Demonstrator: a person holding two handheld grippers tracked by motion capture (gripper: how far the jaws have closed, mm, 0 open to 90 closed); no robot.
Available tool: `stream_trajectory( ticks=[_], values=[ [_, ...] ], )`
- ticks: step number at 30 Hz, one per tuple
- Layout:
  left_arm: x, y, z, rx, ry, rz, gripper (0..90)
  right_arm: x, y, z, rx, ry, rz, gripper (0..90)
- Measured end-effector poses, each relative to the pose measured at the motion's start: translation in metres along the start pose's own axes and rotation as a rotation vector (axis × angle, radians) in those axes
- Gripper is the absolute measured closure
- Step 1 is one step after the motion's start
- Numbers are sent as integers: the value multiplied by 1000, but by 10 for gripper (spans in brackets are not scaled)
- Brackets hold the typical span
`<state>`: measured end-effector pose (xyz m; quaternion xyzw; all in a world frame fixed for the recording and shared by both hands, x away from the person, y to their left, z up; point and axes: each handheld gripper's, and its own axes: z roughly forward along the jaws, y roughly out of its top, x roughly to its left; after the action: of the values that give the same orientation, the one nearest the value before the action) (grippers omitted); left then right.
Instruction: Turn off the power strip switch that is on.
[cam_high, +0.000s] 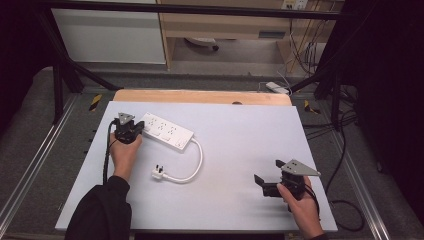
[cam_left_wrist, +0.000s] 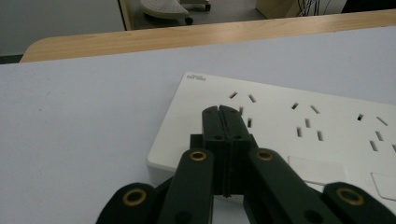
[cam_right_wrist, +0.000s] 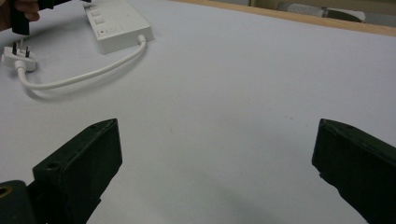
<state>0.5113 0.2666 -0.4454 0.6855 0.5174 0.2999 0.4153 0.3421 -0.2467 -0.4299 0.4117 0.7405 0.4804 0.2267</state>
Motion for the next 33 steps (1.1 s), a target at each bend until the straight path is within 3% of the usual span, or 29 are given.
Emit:
stream_trajectory(
  ticks=[8, 13, 33],
  values=[
    [-1, 4, -5, -37, 10, -16, 775, 0, 0, 0, 2, 2, -1, 21],
    [-3, 7, -6, -57, 4, -21, 631, 0, 0, 0, 2, 2, -3, 21],
    [-15, 14, -15, -34, -57, -42, 350, 1, 0, 0, 0, 3, -5, 20]
  ],
)
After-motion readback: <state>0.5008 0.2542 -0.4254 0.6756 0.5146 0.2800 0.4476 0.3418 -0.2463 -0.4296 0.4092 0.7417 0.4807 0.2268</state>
